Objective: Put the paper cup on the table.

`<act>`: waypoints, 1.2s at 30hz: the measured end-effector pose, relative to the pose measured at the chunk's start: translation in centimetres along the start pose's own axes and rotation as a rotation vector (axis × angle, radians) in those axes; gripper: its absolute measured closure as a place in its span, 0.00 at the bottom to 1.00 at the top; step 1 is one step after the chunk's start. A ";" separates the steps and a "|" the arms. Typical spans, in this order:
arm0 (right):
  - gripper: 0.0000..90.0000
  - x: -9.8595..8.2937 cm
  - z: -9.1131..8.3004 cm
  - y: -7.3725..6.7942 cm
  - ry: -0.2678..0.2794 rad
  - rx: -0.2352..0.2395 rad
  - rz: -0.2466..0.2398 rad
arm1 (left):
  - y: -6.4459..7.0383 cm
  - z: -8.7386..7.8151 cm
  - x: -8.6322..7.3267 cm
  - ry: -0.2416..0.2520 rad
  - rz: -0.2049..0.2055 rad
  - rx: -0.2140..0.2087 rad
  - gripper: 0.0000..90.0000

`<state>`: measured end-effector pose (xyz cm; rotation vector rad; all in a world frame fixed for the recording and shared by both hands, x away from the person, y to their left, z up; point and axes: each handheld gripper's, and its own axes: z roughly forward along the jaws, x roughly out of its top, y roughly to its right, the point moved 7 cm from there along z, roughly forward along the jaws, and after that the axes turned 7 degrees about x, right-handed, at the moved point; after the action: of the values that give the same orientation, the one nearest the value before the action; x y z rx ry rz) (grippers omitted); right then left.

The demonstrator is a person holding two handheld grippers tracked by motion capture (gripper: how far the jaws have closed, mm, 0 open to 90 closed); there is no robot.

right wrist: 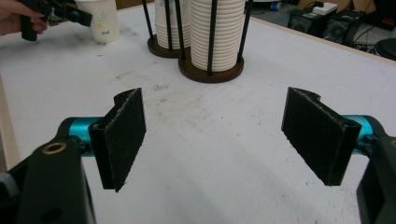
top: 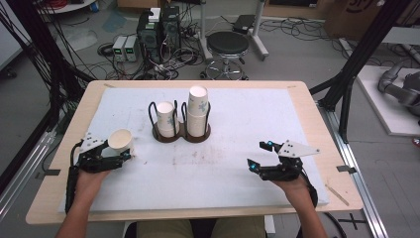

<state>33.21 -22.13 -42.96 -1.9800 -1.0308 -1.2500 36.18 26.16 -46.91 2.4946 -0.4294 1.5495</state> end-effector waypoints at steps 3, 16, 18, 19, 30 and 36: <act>0.25 -0.1 0.0 0.0 -0.008 0.001 0.003 | -0.1 -1.0 0.6 0.056 -0.011 0.006 0.18; 0.25 -0.6 0.0 0.5 -0.025 -0.024 0.021 | 3.2 -3.3 5.6 0.350 -0.019 -0.135 0.17; 0.25 -0.9 0.0 0.9 -0.043 -0.048 0.027 | 4.3 -3.1 5.9 0.364 -0.012 -0.183 0.17; 0.25 -1.1 0.0 1.0 -0.051 -0.058 0.028 | 4.8 -2.9 6.0 0.369 -0.016 -0.221 0.17; 0.25 -1.2 -0.3 1.0 -0.041 -0.070 0.033 | 9.2 -1.8 5.8 0.350 0.016 -0.389 0.18; 0.25 -0.9 -0.9 0.8 -0.020 -0.080 0.040 | 10.1 -1.5 5.3 0.328 0.038 -0.416 0.18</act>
<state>33.25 -23.52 -43.53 -2.0675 -0.9595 -1.2708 33.79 16.26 -41.53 1.8960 -0.6681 1.6434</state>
